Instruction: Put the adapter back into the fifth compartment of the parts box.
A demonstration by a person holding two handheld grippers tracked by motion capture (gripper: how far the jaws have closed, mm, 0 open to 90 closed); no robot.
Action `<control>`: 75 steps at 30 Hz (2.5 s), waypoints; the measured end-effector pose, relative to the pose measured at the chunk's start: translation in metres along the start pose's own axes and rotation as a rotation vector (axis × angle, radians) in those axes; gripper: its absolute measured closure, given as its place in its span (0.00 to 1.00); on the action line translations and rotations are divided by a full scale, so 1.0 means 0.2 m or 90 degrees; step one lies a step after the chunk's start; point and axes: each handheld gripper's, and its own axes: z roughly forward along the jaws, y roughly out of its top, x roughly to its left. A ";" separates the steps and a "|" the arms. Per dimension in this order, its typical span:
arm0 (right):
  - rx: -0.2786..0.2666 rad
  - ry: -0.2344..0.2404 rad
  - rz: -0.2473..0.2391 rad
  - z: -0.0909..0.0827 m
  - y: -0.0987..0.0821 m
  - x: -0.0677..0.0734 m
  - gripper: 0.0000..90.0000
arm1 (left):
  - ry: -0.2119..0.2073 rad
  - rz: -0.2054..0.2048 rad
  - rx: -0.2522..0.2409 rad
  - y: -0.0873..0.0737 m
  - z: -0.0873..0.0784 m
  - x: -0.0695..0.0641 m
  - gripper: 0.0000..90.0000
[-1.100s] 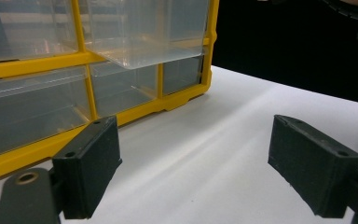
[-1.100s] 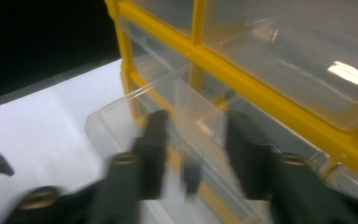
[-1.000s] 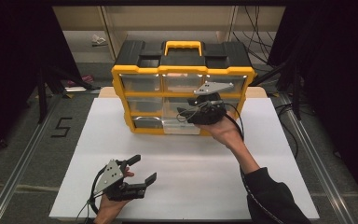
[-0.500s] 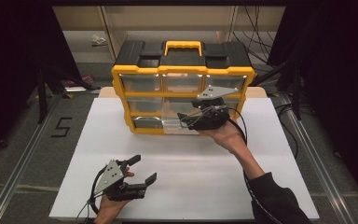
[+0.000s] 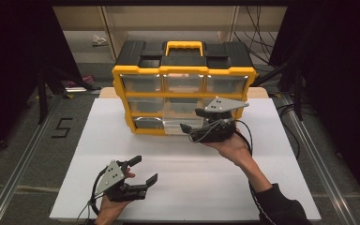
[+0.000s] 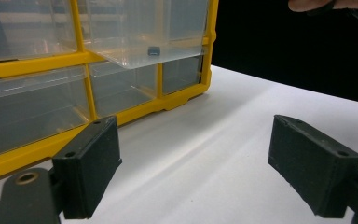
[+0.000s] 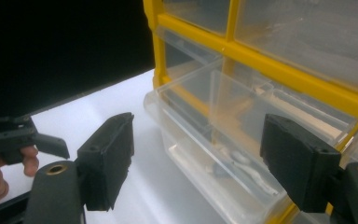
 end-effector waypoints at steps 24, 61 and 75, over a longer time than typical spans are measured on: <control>-0.037 0.021 0.008 -0.09 -0.18 0.06 0.28 | 0.000 0.000 0.001 0.00 0.00 0.00 0.18; -0.070 0.025 0.026 -0.18 -0.37 0.09 0.22 | -0.006 0.002 0.002 0.00 0.00 0.00 0.18; -0.074 0.018 0.043 -0.20 -0.51 0.09 0.22 | -0.007 0.002 0.002 0.00 0.00 0.00 0.18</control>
